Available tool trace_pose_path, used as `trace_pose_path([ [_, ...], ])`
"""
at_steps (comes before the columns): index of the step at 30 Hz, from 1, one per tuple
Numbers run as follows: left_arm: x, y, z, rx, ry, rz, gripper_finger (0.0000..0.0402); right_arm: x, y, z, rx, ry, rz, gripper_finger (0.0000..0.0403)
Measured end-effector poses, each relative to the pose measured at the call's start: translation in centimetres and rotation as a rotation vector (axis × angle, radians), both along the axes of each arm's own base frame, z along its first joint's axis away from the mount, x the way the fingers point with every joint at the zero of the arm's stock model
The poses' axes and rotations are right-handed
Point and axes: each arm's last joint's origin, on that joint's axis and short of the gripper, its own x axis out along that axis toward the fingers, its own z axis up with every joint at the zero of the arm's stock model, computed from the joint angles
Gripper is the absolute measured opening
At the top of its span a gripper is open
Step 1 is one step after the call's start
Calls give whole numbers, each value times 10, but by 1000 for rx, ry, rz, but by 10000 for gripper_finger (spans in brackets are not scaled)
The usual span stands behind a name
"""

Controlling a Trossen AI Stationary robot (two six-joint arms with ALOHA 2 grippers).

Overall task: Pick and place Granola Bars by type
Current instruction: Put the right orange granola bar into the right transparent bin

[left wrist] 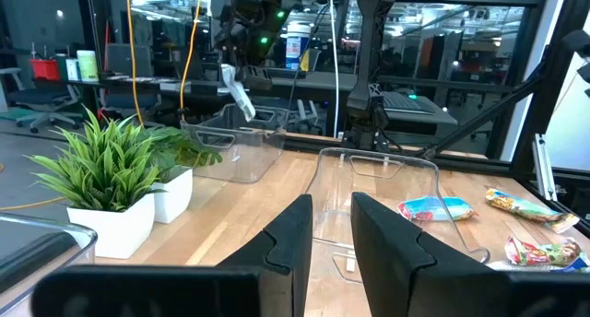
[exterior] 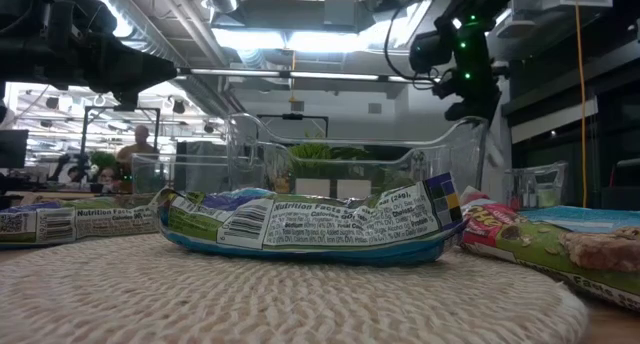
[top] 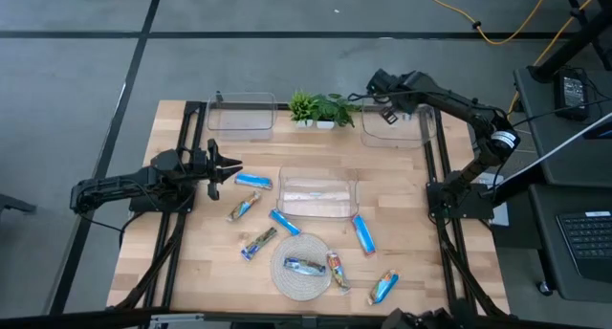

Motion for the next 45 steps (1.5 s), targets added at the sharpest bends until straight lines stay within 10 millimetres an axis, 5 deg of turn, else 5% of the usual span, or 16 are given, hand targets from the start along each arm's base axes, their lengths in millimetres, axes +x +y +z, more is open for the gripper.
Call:
trace_pose_path([
  [18, 0, 0, 0, 0, -1, 0, 72, 11, 11, 3, -175, 144, 28, 3],
  [35, 0, 0, 0, 0, 0, 0, 72, 45, -17, -68, -121, 300, 60, 3],
  [45, 0, 0, 0, 0, 0, 0, 72, 47, -19, -74, -113, 310, 62, 17],
])
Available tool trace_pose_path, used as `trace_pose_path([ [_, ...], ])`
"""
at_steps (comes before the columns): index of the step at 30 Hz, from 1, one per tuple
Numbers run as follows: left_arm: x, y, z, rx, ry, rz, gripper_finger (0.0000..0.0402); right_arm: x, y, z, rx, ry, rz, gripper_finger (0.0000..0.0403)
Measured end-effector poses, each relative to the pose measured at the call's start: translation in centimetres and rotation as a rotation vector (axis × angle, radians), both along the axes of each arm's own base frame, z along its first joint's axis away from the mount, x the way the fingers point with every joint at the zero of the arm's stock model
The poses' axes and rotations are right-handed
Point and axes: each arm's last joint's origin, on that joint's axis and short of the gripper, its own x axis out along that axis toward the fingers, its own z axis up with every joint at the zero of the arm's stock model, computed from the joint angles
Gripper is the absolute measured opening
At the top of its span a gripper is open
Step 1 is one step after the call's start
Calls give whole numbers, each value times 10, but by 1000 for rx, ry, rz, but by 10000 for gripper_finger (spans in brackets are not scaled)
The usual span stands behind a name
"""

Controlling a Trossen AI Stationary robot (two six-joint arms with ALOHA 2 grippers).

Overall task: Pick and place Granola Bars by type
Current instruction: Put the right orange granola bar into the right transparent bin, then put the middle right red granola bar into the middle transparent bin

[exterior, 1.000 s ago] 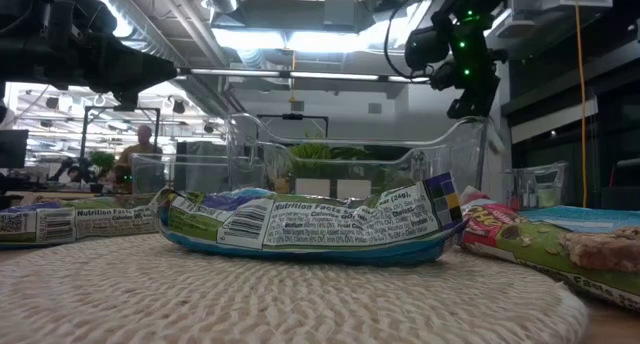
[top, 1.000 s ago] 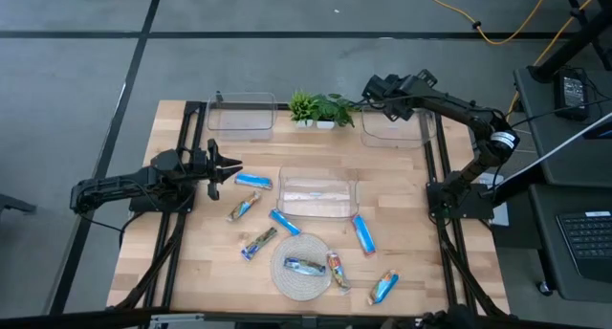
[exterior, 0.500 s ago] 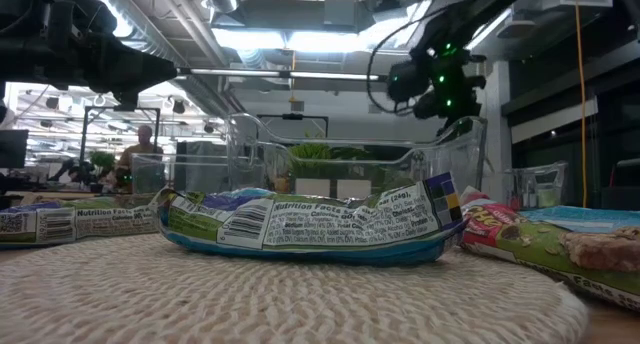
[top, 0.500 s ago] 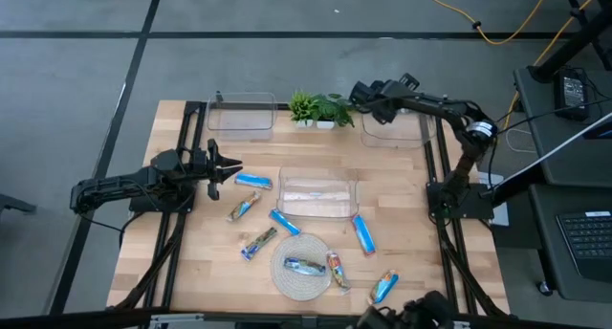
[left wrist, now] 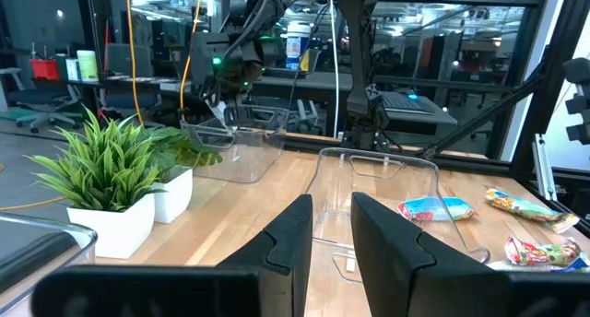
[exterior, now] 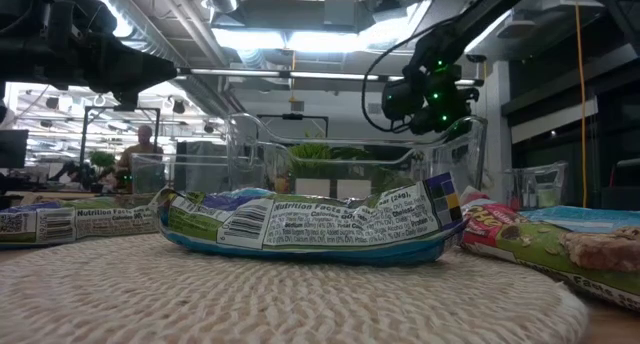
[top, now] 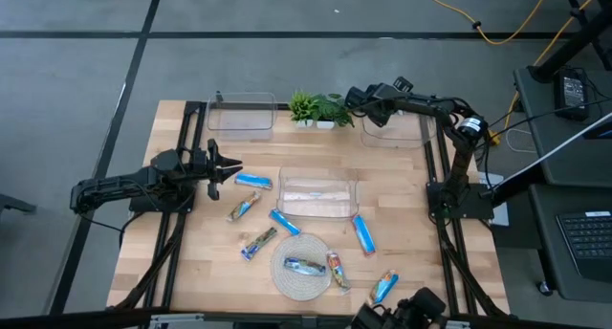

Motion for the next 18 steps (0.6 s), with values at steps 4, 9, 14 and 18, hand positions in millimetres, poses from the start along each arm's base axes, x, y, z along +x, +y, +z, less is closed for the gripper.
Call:
trace_pose_path([
  [4, 0, 0, 0, 0, 0, 0, 72, 0, 0, 0, -1, 0, 0, 33],
  [9, 0, 0, 0, 0, 0, 0, 72, 0, 0, 0, -1, 0, 1, 55],
  [14, 0, 0, 0, 0, 0, 0, 72, 4, 4, 1, -24, 21, 21, 82],
  [18, 0, 0, 0, 0, 0, 0, 72, 8, 9, 2, -46, 40, 43, 105],
])
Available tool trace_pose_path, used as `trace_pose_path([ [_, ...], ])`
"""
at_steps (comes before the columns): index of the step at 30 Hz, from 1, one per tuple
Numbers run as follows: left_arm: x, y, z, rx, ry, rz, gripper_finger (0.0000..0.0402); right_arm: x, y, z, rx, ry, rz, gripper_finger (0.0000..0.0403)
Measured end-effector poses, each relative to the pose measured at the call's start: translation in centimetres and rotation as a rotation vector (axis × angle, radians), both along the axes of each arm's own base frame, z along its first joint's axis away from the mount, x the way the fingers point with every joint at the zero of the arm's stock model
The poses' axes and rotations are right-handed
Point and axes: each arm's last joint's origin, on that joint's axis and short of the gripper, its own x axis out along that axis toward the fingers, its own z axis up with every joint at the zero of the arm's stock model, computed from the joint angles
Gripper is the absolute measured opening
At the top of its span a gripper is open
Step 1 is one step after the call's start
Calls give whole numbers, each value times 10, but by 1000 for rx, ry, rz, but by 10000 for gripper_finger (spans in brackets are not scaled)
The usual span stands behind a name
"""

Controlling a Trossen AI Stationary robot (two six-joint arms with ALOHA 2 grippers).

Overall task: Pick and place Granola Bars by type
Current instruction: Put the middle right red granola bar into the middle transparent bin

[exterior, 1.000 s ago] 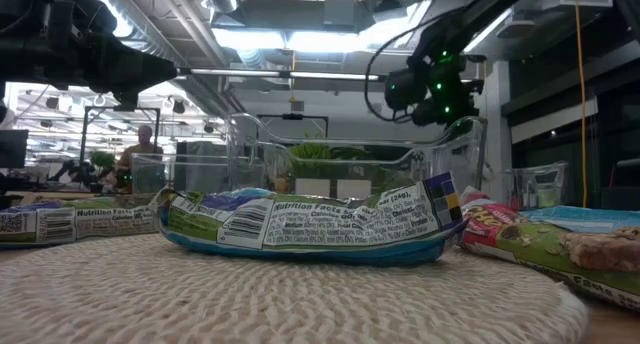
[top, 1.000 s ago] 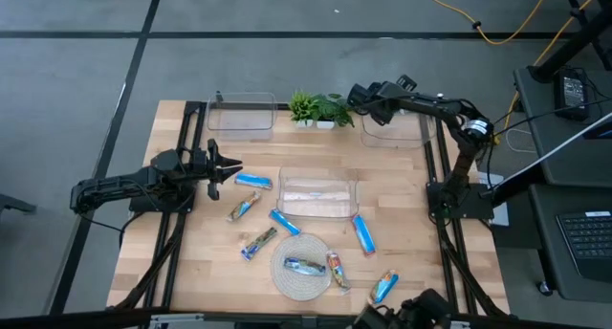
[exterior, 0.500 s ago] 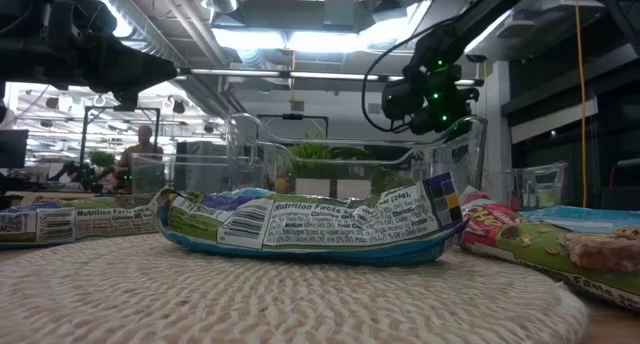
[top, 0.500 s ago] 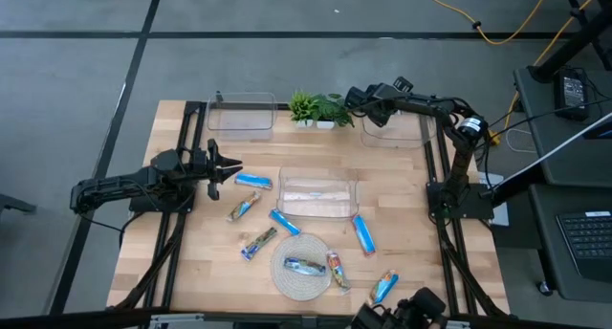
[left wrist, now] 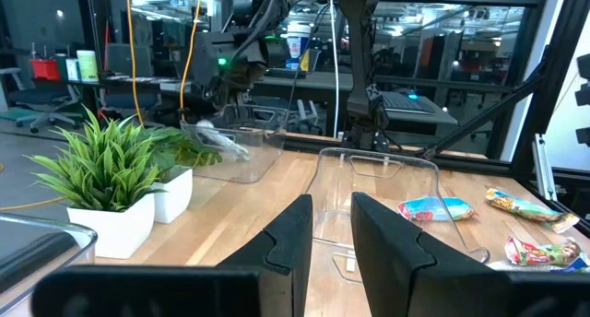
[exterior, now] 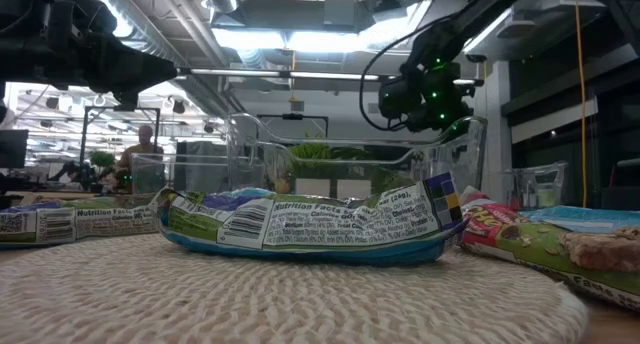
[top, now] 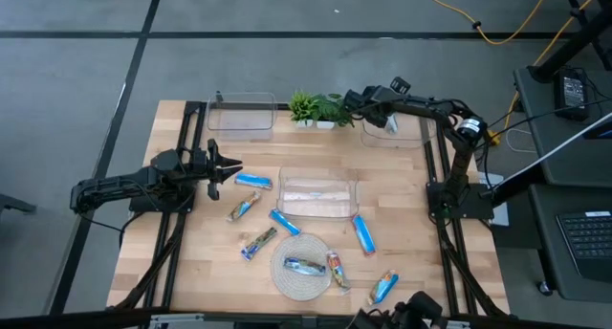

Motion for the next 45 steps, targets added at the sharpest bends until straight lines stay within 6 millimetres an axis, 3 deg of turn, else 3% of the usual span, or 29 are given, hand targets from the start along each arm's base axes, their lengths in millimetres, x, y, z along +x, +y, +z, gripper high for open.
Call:
trace_pose_path([
  [12, 0, 0, 0, 0, 0, 0, 72, 14, 25, 10, -75, 62, 97, 117],
  [21, 0, 0, 0, 0, 1, 0, 72, 13, 67, 58, -46, -231, 168, 117],
  [32, 0, 0, 0, 0, 0, 0, 72, -2, 149, 128, -71, -619, 409, 117],
  [37, 0, 0, 0, 0, 1, 0, 72, -2, 178, 143, -71, -709, 544, 117],
  [45, 0, 0, 0, 0, 0, 0, 72, 11, 198, 150, 9, -743, 751, 117],
])
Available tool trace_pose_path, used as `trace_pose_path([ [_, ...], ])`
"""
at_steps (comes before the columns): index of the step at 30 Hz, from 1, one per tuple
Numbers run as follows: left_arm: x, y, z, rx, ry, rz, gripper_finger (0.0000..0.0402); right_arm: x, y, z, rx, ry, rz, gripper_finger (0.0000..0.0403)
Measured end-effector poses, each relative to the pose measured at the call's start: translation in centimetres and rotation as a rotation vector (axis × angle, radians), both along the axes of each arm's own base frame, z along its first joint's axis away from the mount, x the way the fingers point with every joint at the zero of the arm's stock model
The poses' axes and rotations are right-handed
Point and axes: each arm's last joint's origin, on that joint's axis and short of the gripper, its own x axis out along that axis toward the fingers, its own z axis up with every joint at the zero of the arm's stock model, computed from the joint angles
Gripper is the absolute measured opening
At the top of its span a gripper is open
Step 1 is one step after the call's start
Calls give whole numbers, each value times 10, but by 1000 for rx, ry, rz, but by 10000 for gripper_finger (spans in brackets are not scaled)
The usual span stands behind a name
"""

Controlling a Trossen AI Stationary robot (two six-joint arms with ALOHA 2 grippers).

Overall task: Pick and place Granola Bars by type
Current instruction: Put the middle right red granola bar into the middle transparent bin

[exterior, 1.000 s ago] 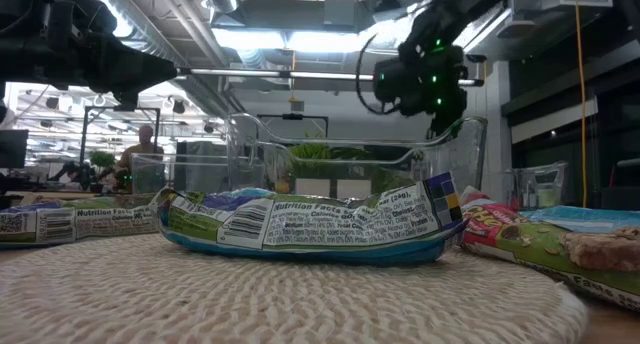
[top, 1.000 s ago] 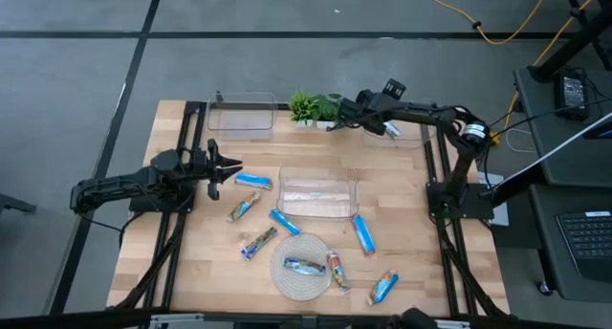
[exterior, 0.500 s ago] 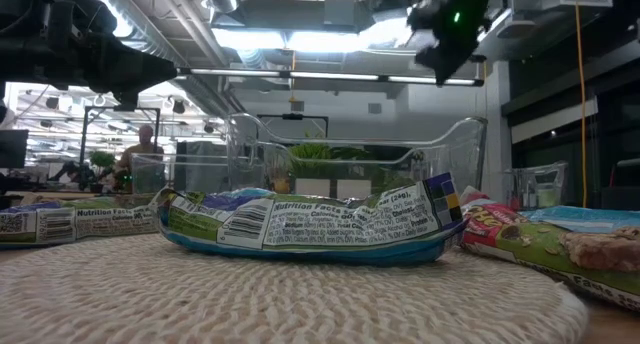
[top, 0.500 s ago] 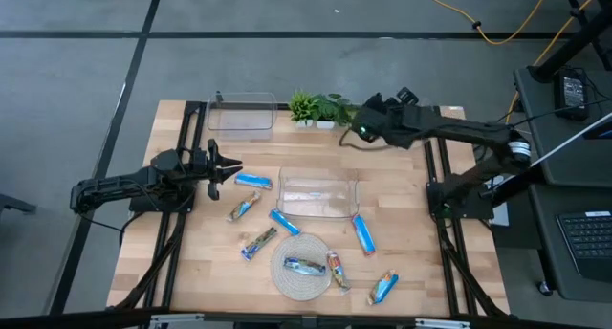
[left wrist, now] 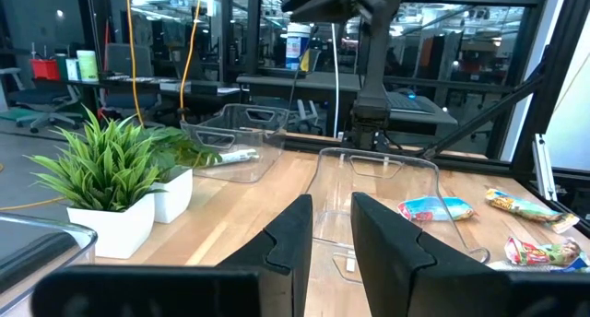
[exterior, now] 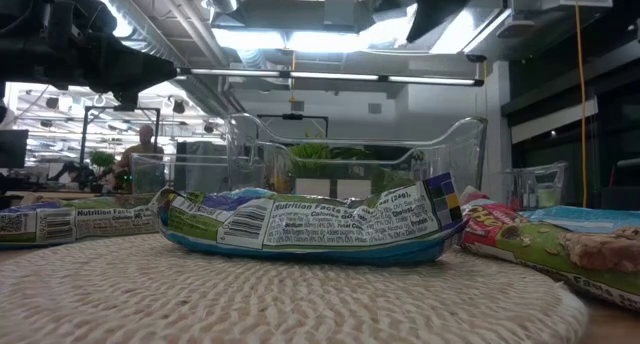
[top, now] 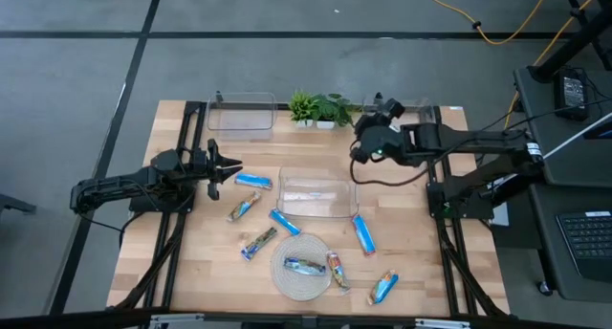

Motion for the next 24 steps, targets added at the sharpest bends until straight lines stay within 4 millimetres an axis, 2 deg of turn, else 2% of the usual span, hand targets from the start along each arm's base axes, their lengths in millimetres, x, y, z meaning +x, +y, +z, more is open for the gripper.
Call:
trace_pose_path([
  [7, 0, 0, 0, 0, -1, 0, 72, 3, 9, -5, 11, 45, 108, 117],
  [18, 0, 0, 0, 0, 0, 0, 72, 1, 9, -56, 12, 139, 107, 117],
  [24, 0, 0, 0, 0, 0, 0, 72, -9, 9, -64, 20, 69, 130, 117],
])
